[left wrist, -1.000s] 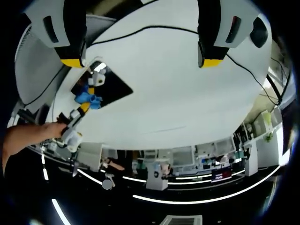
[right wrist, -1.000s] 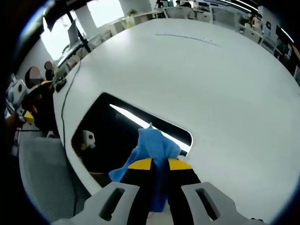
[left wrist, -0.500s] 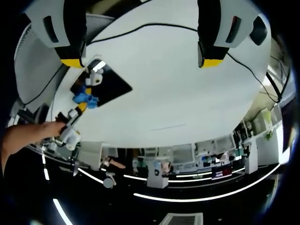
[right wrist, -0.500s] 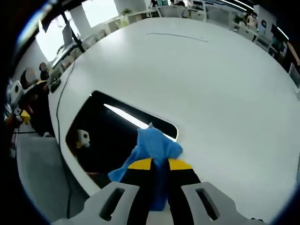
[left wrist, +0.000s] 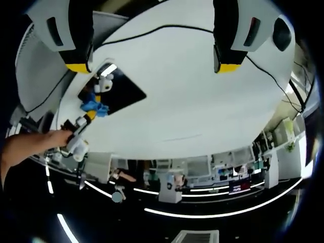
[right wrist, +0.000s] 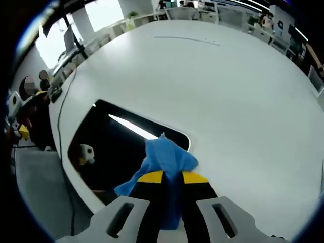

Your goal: Wipe the mirror surface with the cleaning cloth until all visible marks leave the cleaned area.

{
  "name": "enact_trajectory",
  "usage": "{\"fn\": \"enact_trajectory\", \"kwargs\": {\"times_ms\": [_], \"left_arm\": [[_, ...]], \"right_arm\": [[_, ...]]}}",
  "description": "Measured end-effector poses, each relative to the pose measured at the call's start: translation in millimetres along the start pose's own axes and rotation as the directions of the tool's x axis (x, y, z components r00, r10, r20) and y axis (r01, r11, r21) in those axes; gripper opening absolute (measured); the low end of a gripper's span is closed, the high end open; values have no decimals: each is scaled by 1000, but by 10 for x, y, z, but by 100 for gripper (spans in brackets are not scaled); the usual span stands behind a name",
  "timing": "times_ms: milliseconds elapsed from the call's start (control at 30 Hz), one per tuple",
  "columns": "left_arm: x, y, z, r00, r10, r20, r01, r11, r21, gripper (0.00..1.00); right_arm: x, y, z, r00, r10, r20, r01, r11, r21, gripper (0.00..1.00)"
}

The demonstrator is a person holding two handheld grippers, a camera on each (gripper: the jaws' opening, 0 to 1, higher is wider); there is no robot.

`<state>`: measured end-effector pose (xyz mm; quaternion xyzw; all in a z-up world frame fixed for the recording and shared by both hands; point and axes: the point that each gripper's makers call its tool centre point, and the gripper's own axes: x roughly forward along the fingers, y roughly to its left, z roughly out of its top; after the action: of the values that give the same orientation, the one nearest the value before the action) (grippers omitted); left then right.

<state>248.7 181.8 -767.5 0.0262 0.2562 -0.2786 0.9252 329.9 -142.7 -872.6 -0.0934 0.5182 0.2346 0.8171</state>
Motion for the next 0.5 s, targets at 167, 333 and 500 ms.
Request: {"fn": "enact_trajectory", "kwargs": {"times_ms": [167, 333, 500], "left_arm": [[6, -37, -6, 1000, -13, -5, 13, 1000, 12, 100], [-41, -20, 4, 1000, -12, -3, 12, 1000, 20, 100], [-80, -25, 6, 1000, -13, 8, 12, 1000, 9, 100]], "right_arm": [[-8, 10, -6, 999, -24, 25, 24, 1000, -18, 7], [-13, 9, 1, 998, -33, 45, 33, 999, -11, 7], [-19, 14, 2, 997, -57, 61, 58, 998, -9, 7]]}}
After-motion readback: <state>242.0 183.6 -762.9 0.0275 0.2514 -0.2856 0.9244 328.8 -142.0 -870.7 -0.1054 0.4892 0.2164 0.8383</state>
